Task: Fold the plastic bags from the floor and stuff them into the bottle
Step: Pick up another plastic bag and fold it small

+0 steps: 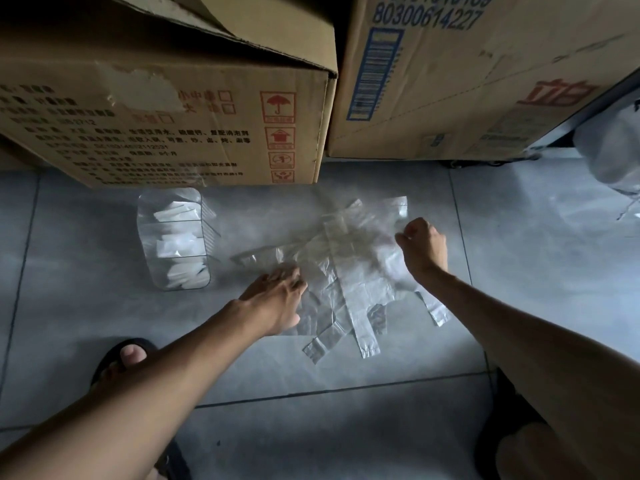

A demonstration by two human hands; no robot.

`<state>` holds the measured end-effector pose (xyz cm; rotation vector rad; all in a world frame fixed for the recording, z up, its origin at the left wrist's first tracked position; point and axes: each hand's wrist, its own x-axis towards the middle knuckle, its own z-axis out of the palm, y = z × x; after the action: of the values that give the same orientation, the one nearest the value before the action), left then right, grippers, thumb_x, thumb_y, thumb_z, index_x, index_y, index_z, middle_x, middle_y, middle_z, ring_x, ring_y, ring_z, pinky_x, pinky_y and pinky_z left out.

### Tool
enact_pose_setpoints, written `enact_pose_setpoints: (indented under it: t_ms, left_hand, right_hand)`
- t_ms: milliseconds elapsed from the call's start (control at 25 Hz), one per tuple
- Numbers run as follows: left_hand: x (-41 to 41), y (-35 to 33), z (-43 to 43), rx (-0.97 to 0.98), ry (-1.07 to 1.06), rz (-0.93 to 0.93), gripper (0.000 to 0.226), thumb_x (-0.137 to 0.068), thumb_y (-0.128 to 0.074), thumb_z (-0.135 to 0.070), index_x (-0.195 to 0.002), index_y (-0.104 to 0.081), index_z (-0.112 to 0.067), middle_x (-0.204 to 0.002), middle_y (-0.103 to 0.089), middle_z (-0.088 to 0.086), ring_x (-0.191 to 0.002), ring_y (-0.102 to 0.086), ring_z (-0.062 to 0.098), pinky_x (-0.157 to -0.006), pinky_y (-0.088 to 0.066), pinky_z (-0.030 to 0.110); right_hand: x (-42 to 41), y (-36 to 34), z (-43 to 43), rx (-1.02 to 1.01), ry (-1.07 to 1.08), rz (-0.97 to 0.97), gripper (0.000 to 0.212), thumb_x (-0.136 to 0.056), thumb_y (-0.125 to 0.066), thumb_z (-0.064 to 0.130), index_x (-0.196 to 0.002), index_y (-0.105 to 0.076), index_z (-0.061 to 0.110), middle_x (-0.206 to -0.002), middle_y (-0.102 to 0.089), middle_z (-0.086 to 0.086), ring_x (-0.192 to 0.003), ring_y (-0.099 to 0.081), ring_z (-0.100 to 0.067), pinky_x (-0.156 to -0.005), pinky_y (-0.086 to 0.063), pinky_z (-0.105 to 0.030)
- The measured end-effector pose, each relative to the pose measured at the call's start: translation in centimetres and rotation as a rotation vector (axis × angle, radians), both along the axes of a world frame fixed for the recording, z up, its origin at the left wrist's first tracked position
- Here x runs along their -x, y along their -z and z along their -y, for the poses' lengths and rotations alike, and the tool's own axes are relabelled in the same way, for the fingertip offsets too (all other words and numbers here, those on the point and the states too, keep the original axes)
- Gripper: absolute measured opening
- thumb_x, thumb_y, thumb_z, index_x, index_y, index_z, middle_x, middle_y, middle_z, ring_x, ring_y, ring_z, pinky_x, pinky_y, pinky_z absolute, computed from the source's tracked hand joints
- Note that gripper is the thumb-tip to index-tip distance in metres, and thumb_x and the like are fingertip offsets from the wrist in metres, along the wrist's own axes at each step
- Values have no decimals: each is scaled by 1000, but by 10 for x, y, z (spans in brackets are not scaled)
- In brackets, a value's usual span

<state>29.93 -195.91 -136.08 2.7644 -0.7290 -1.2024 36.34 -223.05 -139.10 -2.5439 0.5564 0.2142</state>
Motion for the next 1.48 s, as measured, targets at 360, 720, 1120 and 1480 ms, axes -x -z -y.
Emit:
enact_pose_setpoints:
  t_ms: [360, 720, 1120, 1480]
  left_hand:
    - [-4, -80, 8, 556, -919, -177, 71, -84, -75, -44, -140, -46, -10, -141, -55, 15, -129, -53, 30, -104, -43, 38]
    - [29, -268, 7, 1187, -1179, -564, 123, -58, -78, -74, -150, -33, -6, -146, -52, 11, -133, -52, 22, -109, -41, 35]
    - [98, -403, 54, 1549, -969, -731, 76, -89, -55, -65, -152, -38, -26, -157, -38, 16, -143, -39, 36, -116, -29, 59]
    - [91, -439, 27, 1330, -1218, -197, 17, -92, -61, -14, -91, -78, -13, -93, -78, 9, -70, -75, 20, -59, -58, 24]
  right_hand:
    - [30, -136, -25, -579, -234, 27, 8, -85, -68, 4, -87, -71, 10, -73, -75, -4, -69, -73, -14, -61, -54, -25]
    - [77, -401, -43, -1092, -357, -94, 18, -97, -55, 8, -105, -65, -5, -108, -75, -11, -95, -74, -28, -72, -57, -34]
    - [157, -531, -14, -1400, -157, -12, 43, -97, -45, 14, -70, -79, 10, -67, -72, -1, -58, -68, -9, -56, -55, -19]
    - [148, -495, -4, -1110, -178, 148, 21, -97, -55, 9, -96, -73, -4, -91, -78, -8, -70, -70, -14, -61, -55, -22]
